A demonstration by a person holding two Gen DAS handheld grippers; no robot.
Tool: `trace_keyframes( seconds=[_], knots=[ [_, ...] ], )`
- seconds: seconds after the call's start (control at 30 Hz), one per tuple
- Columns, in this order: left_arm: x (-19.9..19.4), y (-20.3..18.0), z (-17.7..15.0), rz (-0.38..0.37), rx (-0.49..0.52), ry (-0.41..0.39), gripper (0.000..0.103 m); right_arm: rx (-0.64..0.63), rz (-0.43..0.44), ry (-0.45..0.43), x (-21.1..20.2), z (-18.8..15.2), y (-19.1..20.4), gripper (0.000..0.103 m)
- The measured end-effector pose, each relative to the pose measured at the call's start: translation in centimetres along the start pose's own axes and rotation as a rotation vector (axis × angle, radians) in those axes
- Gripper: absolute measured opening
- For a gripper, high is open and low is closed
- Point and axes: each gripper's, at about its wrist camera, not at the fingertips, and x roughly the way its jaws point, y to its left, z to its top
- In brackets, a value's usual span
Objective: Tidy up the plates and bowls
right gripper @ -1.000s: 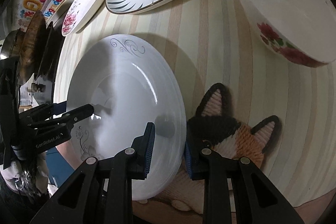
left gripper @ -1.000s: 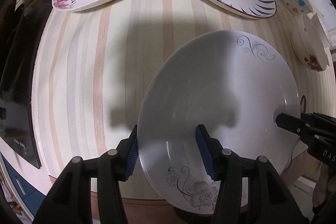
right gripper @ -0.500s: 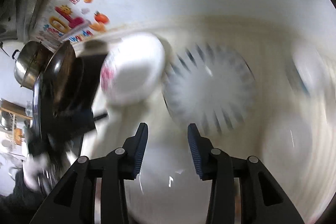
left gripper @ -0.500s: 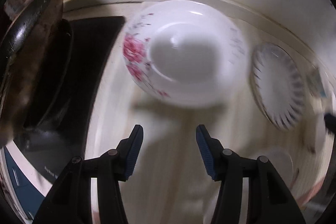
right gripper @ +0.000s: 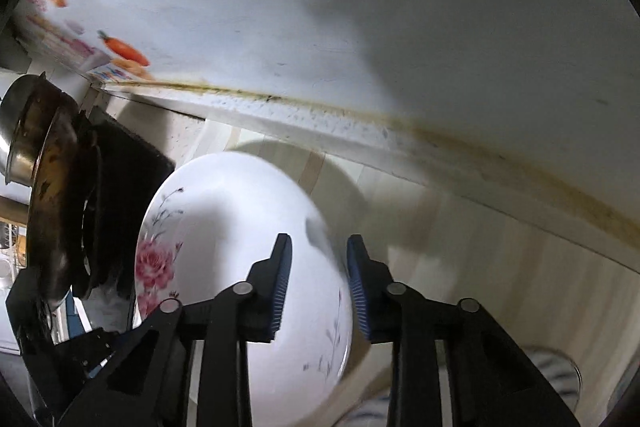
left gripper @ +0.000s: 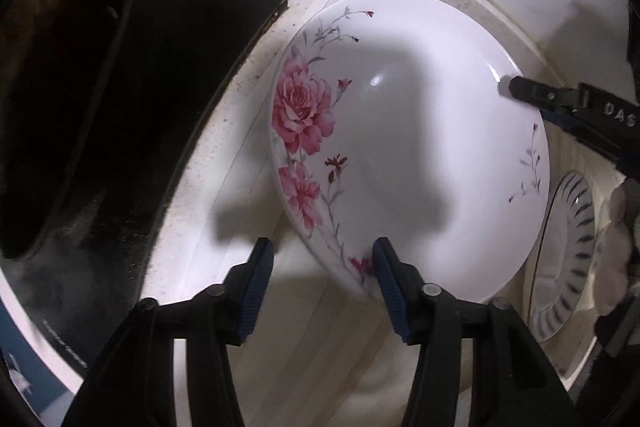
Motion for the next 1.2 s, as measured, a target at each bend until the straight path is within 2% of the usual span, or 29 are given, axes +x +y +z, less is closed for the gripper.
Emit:
trace_keyframes(
  seconds=[0.1,0.27,0.3,0.47,0.8,0.93,1.2],
  knots=[
    [0.3,-0.4,0.6,-0.045,-0.007,-0.01,0.029,-0.042,-0.018,0.034,1.6,-0.1,0.1,0.026],
    [0.4,-0.8,0.4,-0.02,-0.004,-0.042,0.029,-0.03,0.048,0.024,1.5,-1.2,-0.8,0.02],
    [0.5,-0.8,1.0,-0.019,0.001,-0.049,0.029,-0.036,0.053,0.025,1.4,-1.5,-0.8,0.019],
    [-0.8,-1.4,0.1,-0.028,0.03,-0.079,0.029,-0.054,0.068,0.013,0.1,-3.4,-0.5,0.019],
    [-4.5,-4.3,-2.6,-0.025,0.117,-0.121,0.029,-0.061,0.035,-0.042,-5.0,-8.4,0.6,0.019],
    [-6.8,-3.1,-4.4,-0.035,0.17,-0.136,0.029,-0.028,0.043,-0.084,-8.4,-11.7,0.2,0.019],
    [-9.1,-5.2,-10.4,-0.049,0.29,-0.12,0.029,0.055,0.038,-0.127,-14.6,-21.0,-1.3,0.019]
  ],
)
